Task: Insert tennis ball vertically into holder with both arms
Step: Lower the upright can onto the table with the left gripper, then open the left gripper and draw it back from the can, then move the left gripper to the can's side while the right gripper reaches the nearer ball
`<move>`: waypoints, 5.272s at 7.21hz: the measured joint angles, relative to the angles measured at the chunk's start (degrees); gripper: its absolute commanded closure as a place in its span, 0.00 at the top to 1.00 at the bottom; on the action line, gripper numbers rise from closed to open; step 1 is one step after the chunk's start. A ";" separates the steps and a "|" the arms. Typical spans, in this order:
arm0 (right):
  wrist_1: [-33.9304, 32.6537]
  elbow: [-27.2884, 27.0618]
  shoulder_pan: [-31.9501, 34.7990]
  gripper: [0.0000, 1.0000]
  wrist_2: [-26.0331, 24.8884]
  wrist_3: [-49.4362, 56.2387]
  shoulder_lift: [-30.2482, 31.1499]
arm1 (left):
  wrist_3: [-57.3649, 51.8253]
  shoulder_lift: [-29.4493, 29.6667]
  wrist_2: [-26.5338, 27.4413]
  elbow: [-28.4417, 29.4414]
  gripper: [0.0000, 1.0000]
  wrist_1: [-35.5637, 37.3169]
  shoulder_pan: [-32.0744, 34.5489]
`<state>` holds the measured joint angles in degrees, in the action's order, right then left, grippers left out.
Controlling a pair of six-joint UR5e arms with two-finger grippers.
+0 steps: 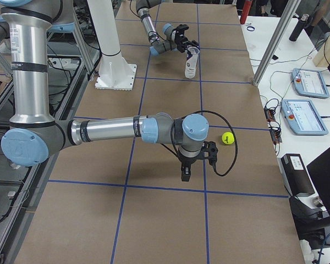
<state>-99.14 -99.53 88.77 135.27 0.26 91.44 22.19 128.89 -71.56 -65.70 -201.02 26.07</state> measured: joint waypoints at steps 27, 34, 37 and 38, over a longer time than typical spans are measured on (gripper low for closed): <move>1.29 -3.76 -0.97 1.00 0.68 -0.81 -1.73 | 9.19 -26.24 -10.83 -25.03 0.99 22.73 0.72; 21.70 -3.51 -20.09 1.00 -0.64 -35.26 -2.28 | 9.72 -18.78 -14.98 -24.19 0.99 39.23 0.39; 24.64 -3.63 -28.79 1.00 -5.25 -40.19 -3.09 | 9.72 -18.61 -14.84 -23.97 0.99 39.14 0.54; 24.67 -3.46 -31.07 1.00 -6.73 -40.36 -3.33 | 9.70 -18.60 -14.82 -23.96 0.99 39.05 0.64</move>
<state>-74.47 -102.99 57.70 128.55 -40.09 88.11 31.89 110.29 -86.38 -89.65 -161.97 26.71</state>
